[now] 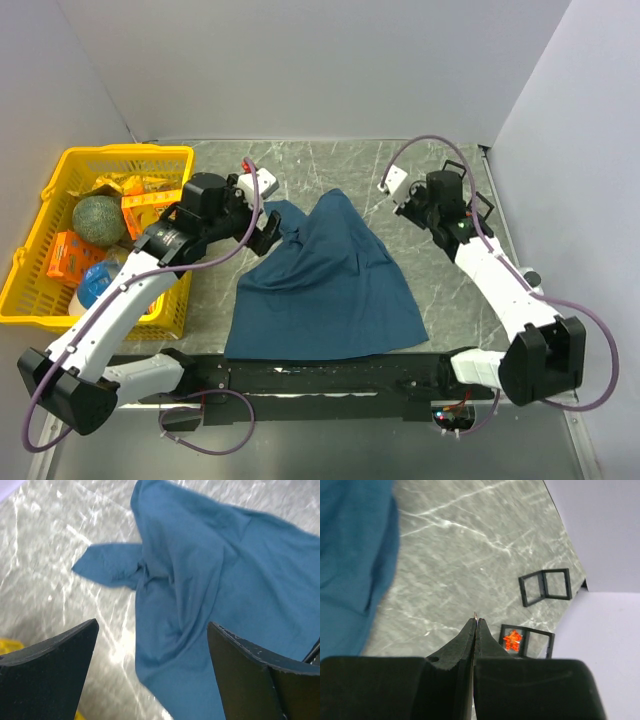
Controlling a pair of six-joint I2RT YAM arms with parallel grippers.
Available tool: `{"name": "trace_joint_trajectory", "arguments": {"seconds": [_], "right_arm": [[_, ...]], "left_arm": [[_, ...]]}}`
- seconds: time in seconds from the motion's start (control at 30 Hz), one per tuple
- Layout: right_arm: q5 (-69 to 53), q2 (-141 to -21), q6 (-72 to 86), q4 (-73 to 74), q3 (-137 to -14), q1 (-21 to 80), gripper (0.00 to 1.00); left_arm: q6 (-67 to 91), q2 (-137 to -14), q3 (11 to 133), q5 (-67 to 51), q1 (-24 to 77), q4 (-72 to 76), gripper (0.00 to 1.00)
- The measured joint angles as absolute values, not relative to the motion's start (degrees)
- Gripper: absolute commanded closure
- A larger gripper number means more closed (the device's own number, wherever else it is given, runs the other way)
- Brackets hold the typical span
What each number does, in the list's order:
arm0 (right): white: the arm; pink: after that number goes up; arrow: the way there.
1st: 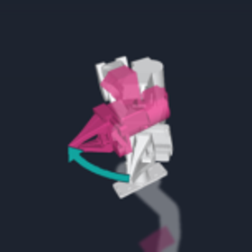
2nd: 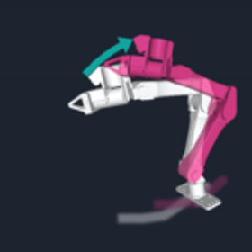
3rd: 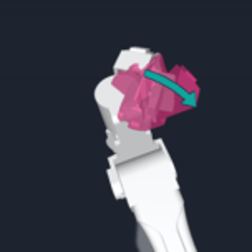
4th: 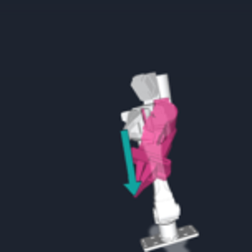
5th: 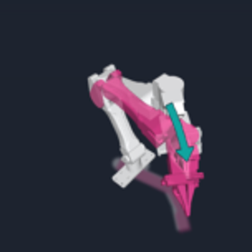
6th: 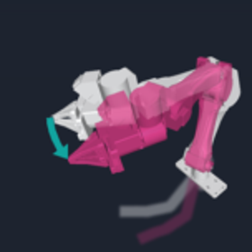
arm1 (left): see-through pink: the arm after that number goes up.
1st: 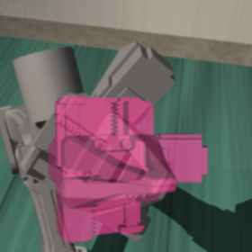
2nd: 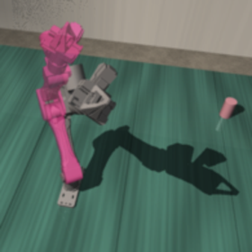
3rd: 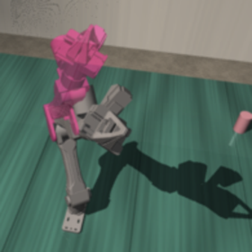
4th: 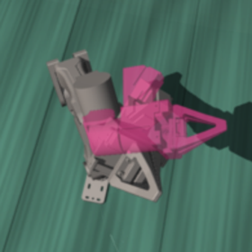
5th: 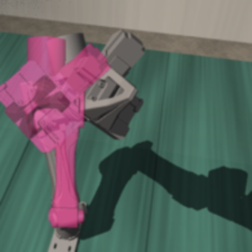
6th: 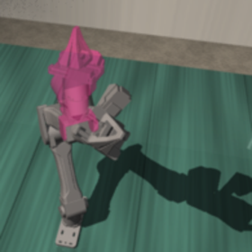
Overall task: Remove the brooch from the garment
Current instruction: Place the brooch in the brooch box.
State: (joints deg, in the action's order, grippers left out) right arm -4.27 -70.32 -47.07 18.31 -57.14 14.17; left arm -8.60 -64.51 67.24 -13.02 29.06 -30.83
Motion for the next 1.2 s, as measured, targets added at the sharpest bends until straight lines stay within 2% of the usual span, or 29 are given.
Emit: {"name": "trace_joint_trajectory", "arguments": {"seconds": [0.47,0.67,1.2], "right_arm": [[6.44,-94.65,-48.34,16.78,-70.43,7.94,1.0],[12.43,-104.42,-50.7,8.21,-72.9,6.63,1.0],[19.11,-116.9,-56.77,-13.39,-74.52,1.21,1.0]], "left_arm": [[-8.91,-55.86,67.72,-10.81,28.03,-38.79,0.04],[-8.93,-57.43,67.79,-14.48,23.88,-39.48,0.04],[-8.93,-59.02,67.85,-20.47,19.09,-40.16,0.04]]}}
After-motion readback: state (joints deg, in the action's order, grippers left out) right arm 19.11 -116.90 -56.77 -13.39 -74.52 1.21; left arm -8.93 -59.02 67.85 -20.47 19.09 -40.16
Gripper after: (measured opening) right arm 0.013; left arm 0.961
